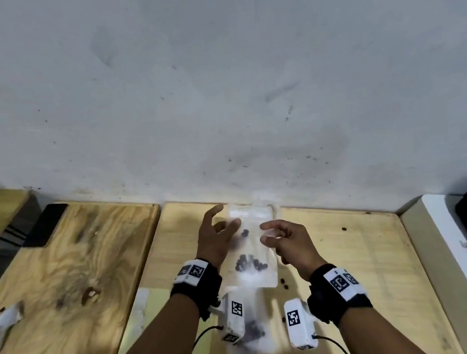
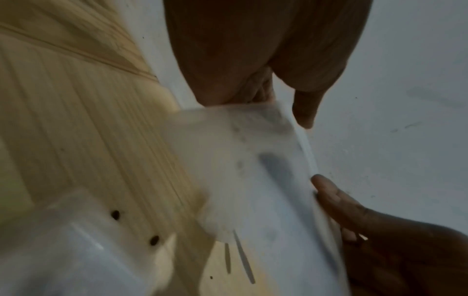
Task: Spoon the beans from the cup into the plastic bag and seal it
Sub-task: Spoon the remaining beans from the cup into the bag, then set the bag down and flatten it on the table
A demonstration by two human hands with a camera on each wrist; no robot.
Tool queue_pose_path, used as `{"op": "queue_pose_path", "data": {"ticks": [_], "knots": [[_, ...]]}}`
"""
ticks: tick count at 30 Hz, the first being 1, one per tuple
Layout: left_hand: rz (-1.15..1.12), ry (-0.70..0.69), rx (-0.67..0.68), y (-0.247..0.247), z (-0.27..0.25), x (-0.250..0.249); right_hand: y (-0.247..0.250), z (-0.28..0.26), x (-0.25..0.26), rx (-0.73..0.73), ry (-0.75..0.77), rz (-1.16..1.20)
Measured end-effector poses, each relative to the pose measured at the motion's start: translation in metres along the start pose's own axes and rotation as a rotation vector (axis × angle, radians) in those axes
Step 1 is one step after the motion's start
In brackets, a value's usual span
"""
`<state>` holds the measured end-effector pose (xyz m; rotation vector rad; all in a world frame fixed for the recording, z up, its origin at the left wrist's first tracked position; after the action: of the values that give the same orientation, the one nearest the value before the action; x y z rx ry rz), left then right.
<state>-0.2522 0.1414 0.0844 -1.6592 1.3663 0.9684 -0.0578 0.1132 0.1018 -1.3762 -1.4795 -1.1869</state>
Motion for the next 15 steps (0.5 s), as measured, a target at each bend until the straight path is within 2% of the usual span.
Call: {"op": "queue_pose_path", "data": {"ticks": [3, 6, 15], "knots": [[0.08, -0.048, 0.067, 0.012, -0.011, 0.005, -0.018, -0.002, -0.007, 0.012, 0.033, -0.04], [0.155, -0.046, 0.094, 0.031, -0.024, 0.015, -0.046, -0.006, -0.016, 0.1, 0.077, -0.121], [0.135, 0.164, -0.028, 0.141, -0.046, 0.085, -0.155, -0.031, -0.072, 0.364, 0.002, -0.238]]}}
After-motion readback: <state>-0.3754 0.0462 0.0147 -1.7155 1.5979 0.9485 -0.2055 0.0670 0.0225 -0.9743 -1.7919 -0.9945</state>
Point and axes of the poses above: each hand's wrist, its own z-axis towards the middle knuckle, its own y-axis out of the back of the hand, x = y × z, the point moved 7 cm from there along z, towards the middle knuckle, and after that the axes turned 6 degrees about y, right-handed, at the moved point
